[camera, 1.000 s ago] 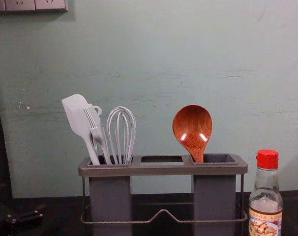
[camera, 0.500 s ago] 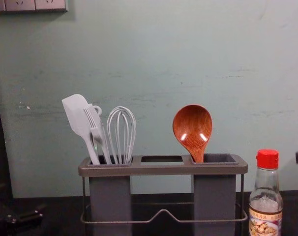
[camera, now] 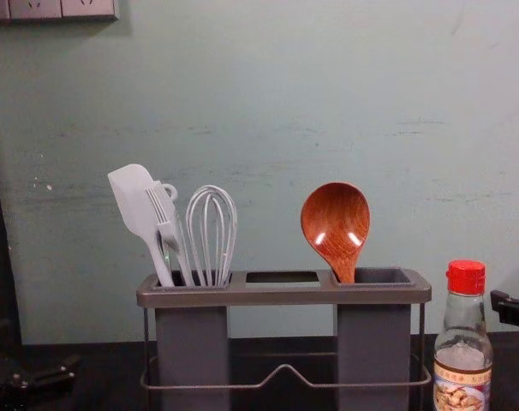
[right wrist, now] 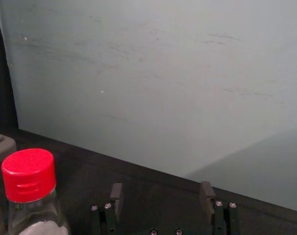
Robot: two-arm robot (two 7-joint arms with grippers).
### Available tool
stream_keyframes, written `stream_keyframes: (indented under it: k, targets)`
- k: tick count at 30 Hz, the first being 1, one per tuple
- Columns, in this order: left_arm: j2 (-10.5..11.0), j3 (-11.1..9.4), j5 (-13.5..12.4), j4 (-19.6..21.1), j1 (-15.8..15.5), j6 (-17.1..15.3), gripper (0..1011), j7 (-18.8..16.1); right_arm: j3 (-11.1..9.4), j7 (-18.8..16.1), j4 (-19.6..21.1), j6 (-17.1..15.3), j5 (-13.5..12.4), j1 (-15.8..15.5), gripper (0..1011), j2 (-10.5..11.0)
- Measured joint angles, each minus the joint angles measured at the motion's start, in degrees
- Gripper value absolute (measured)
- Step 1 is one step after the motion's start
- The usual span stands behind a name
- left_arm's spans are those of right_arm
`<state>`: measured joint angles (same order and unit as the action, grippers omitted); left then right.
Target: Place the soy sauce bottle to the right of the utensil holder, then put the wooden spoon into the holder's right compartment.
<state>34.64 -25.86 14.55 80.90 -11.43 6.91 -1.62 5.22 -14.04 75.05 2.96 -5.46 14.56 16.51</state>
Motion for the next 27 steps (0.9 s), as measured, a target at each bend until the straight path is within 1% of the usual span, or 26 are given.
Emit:
stream_keyframes:
  k: [3, 27]
  targets:
    - [0.0, 0.0, 0.0, 0.0, 0.0, 0.0, 1000, 0.0, 0.0, -0.1, -0.3, 0.3, -0.4, 0.1, 1002, -0.3]
    - [0.0, 0.0, 0.0, 0.0, 0.0, 0.0, 1000, 0.0, -0.1, -0.1, 0.0, 0.2, -0.2, 0.0, 1002, 0.0]
